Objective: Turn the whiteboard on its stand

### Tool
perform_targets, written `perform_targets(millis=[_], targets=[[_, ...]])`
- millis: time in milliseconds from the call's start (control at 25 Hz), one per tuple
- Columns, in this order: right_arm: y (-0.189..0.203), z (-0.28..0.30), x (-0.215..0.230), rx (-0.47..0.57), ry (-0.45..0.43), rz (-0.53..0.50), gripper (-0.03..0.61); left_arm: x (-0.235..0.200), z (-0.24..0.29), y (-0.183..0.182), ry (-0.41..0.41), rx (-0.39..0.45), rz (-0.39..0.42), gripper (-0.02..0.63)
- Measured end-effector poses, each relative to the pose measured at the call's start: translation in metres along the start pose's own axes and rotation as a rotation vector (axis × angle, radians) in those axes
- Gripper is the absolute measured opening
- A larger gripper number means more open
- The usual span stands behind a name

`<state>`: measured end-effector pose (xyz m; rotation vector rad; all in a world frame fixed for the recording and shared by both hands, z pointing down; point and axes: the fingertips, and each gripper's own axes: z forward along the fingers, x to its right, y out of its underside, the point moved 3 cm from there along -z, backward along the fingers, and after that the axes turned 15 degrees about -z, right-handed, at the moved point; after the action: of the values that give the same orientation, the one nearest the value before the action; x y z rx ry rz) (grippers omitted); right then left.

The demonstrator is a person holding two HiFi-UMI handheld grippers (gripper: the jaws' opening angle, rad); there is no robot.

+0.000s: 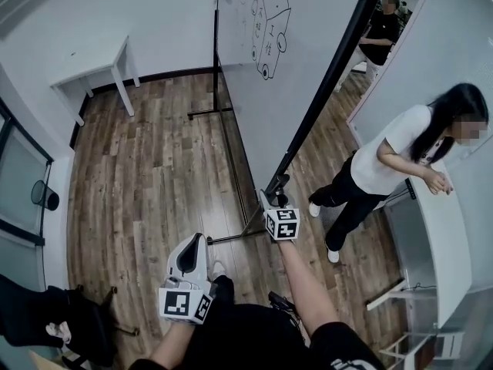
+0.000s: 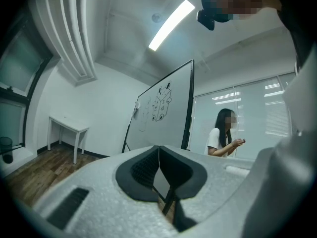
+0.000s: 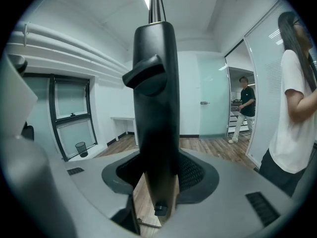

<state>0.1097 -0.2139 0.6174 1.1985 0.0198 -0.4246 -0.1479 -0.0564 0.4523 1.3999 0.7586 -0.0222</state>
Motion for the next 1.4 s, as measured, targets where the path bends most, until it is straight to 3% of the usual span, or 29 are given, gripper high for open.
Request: perform_targets(millis=[240,880,1400], targets=[[0.041,-0.061,-0.019,0.015,-0.004,0.015,0.189,0.031,-0.04,0.043,0.006,0.0,0.019,0.018],[0.072,-0.177,-0.083,0.002,-0.031,0.007,0.189,0.104,-0.174,0.078,-0.045,0.024,0.057,0.018],[0.084,-0.235,-0.113,0.007,-0.014,0.012,0.189,0.126,-0.198,0.083,-0.077,-0.005,0.05,0.018]])
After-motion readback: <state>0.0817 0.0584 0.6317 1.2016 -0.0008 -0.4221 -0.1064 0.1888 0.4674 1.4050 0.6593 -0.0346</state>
